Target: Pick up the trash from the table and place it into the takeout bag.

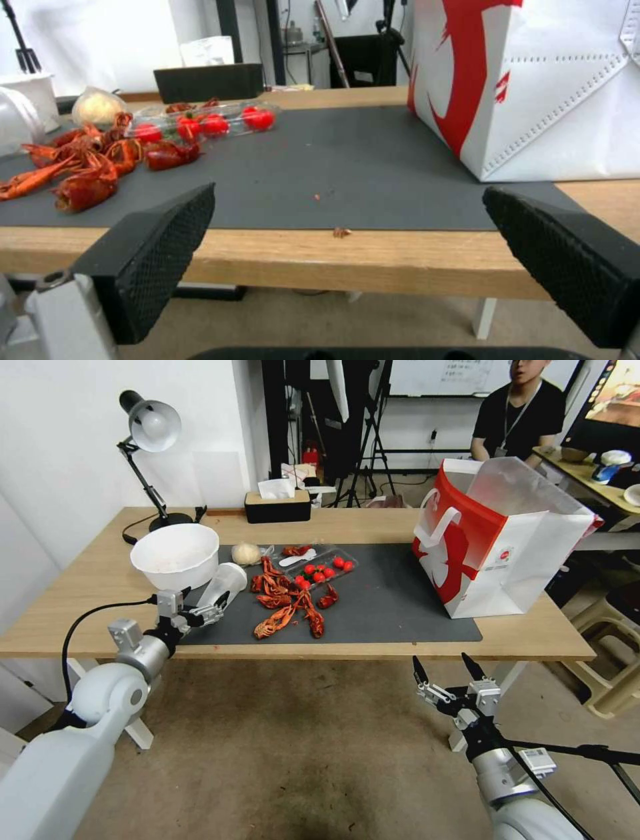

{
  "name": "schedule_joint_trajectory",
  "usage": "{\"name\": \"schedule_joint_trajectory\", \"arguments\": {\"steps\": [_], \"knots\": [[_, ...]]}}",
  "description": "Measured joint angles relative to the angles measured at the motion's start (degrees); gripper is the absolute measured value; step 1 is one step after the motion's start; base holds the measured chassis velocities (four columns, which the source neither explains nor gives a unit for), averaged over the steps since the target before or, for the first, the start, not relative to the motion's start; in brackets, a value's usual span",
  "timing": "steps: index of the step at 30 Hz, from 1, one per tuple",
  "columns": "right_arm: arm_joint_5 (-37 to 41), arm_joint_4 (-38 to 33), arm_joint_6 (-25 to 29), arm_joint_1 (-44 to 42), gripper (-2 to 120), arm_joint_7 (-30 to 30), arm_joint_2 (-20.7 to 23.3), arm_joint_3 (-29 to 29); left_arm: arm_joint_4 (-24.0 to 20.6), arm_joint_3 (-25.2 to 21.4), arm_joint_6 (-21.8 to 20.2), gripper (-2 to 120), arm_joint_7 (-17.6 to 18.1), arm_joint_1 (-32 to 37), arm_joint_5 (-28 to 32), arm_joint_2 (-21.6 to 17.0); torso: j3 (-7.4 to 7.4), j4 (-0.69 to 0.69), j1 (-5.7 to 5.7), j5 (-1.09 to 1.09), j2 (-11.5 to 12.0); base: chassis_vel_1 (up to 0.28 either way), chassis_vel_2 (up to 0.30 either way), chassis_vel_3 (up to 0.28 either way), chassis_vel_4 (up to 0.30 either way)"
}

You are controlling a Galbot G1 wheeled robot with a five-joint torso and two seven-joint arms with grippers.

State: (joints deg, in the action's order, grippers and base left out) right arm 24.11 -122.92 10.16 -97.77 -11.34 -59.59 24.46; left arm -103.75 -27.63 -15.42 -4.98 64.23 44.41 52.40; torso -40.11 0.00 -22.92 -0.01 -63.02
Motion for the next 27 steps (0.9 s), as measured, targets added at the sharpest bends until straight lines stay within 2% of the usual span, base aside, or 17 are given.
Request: {"name": "schedule_joint_trajectory", "arguments": {"steps": [4,9,23,27], "knots": [[0.0,0.1,0.0,0.1,100,0.1,0.1,0.1,0.3,0.7,-2.9,100,0.9,-0.8,-0.6,-0.1,0.0,0.0,0.0,0.01,0.0,0.0,0.0,0.0,0.0],[0.0,0.2,0.1,0.1,100,0.2,0.2,0.2,1.1,2.3,-4.4,100,1.9,-1.9,-0.4,-0.2,0.0,0.01,0.0,0.01,0.0,0.0,0.0,0.0,0.0],[-0.6,0.2,0.2,0.1,100,0.3,0.3,0.3,3.6,4.4,-5.5,100,3.8,-4.3,-0.4,1.3,0.0,0.0,0.0,0.01,0.0,0.0,0.0,0.0,0.0],[-0.6,0.2,0.2,0.1,100,0.3,0.3,0.3,3.8,4.5,-5.4,89,3.9,-4.4,-0.2,1.3,0.0,0.01,0.0,0.01,0.0,0.0,0.0,0.0,0.0]]}}
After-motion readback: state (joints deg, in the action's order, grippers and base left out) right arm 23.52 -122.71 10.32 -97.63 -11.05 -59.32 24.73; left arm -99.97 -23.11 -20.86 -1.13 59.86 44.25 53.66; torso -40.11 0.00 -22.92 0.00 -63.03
